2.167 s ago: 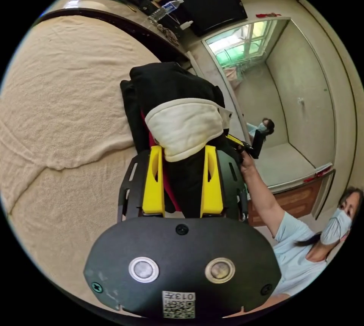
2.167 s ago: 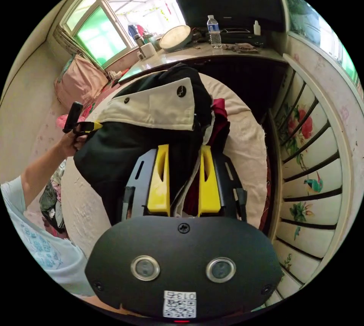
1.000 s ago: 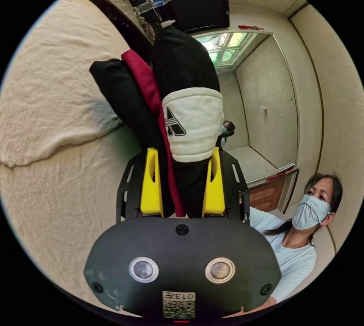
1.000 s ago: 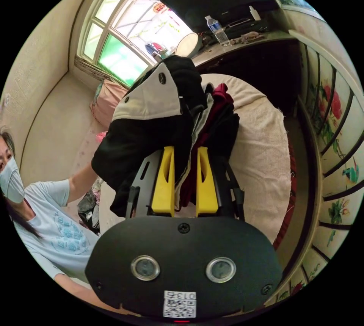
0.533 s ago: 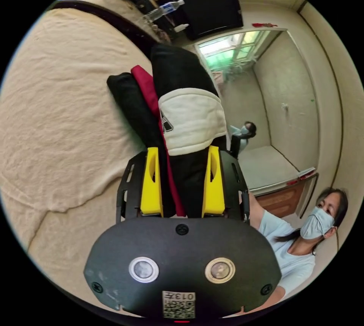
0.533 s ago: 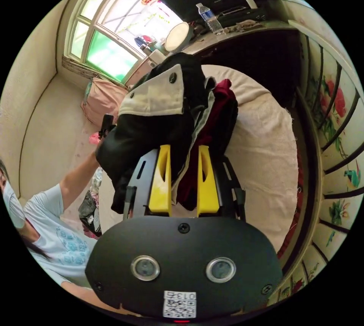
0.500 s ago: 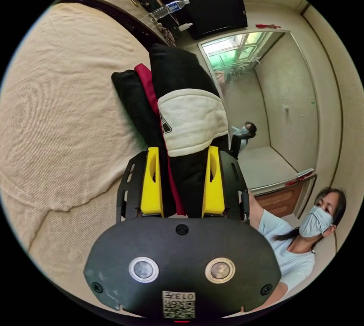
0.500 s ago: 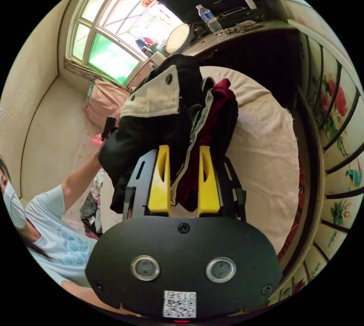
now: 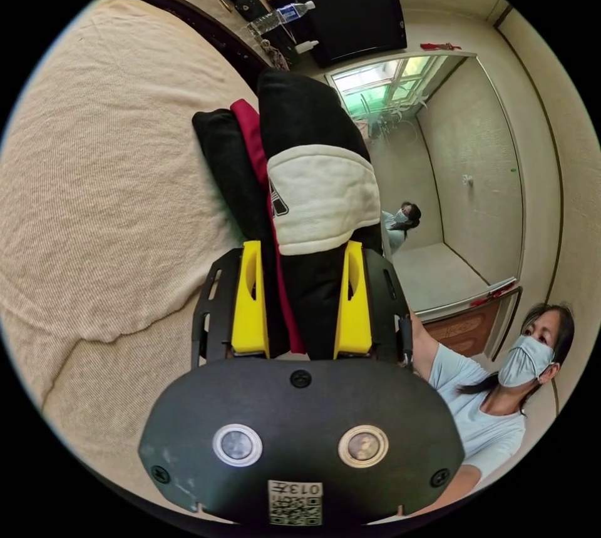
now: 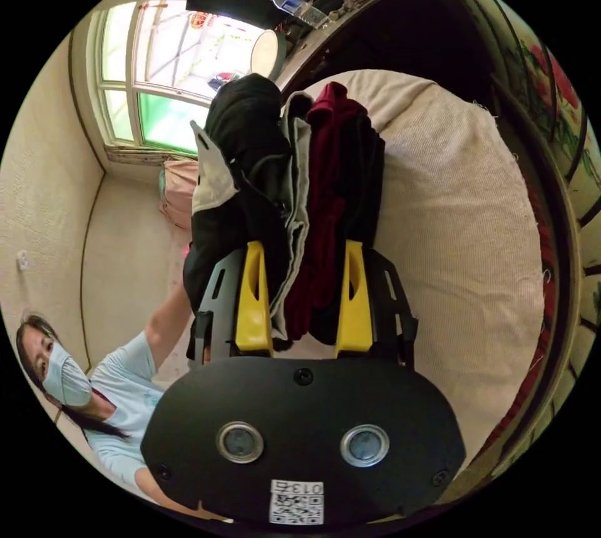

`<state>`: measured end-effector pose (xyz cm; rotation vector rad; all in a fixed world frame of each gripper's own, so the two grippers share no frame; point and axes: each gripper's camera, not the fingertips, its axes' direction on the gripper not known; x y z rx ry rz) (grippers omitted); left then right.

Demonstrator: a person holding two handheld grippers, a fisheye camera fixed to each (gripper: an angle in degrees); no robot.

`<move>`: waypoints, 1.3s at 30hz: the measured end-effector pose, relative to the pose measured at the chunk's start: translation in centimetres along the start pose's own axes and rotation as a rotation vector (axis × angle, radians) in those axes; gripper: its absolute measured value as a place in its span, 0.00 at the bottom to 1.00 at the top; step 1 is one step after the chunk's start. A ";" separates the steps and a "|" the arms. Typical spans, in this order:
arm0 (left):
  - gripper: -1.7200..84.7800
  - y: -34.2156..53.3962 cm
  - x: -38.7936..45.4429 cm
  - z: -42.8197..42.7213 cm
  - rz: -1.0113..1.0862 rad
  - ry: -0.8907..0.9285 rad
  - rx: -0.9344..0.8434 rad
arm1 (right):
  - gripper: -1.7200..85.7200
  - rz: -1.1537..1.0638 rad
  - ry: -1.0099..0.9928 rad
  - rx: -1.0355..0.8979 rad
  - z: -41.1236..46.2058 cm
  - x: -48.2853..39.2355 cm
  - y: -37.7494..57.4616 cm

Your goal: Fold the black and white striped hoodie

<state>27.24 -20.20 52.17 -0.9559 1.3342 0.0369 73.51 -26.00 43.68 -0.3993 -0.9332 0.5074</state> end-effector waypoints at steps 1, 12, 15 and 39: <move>0.22 0.1 -0.2 0.1 -0.001 -0.001 0.005 | 0.18 -0.011 -0.007 0.003 0.3 0.0 0.1; 0.22 5.0 -5.2 3.2 0.057 0.080 0.218 | 0.14 -0.366 0.207 0.012 2.0 -6.8 0.4; 0.22 4.9 -6.5 4.8 0.029 0.036 0.200 | 0.15 -0.173 0.224 -0.043 5.2 -1.8 0.8; 0.03 37.4 1.2 2.4 0.232 -0.687 0.358 | 0.04 -0.855 0.613 0.740 18.2 -24.9 40.6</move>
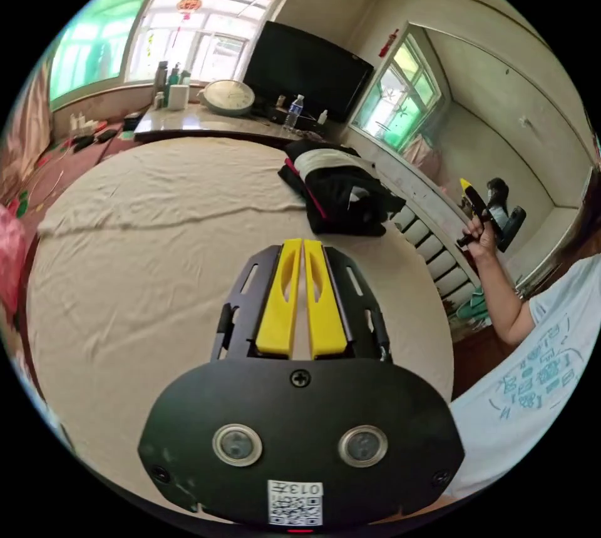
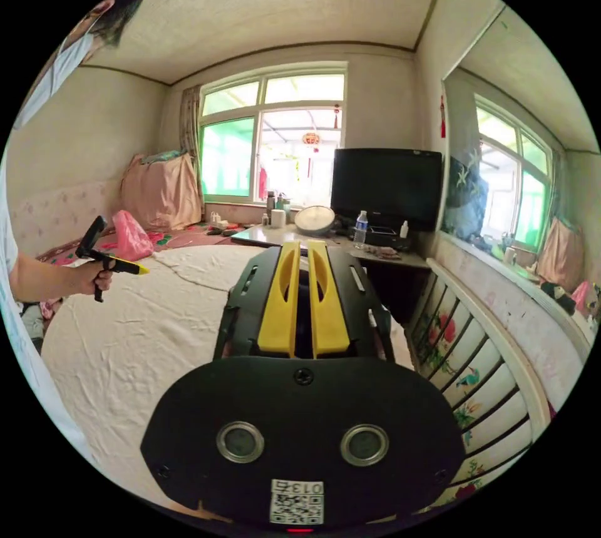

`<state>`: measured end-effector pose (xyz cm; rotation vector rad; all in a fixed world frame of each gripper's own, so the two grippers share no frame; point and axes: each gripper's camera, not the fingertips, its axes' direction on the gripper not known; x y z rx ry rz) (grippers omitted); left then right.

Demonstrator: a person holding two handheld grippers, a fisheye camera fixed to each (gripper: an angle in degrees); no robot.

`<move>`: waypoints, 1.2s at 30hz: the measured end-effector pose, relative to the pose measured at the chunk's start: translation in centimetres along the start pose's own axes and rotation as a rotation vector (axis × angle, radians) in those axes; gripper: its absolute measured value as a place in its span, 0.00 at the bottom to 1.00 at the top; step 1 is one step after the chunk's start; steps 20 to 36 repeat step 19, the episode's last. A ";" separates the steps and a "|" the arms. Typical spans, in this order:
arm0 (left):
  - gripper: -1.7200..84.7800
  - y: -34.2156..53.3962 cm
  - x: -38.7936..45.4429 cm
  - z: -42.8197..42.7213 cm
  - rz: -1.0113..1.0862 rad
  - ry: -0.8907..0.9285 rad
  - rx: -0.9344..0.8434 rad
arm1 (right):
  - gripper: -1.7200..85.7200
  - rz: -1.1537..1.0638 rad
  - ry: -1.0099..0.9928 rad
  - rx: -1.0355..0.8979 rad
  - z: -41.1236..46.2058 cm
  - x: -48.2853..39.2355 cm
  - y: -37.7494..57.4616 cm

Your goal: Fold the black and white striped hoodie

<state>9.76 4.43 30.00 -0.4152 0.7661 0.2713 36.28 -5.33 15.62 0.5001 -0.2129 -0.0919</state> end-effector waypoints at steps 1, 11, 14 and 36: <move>0.03 1.6 -0.1 -0.6 -0.021 -0.010 -0.011 | 0.04 -0.033 -0.021 -0.012 0.0 -3.4 0.0; 0.03 27.9 -1.8 -12.3 -0.341 -0.486 -0.117 | 0.05 -0.346 -0.243 0.015 2.3 -33.0 -0.1; 0.07 34.0 -2.8 -17.9 -0.422 -0.719 -0.084 | 0.08 -0.359 -0.525 -0.121 6.1 -42.3 1.2; 0.17 41.9 -4.0 -28.6 -0.553 -1.134 -0.027 | 0.14 -0.371 -0.975 -0.369 12.9 -61.0 4.5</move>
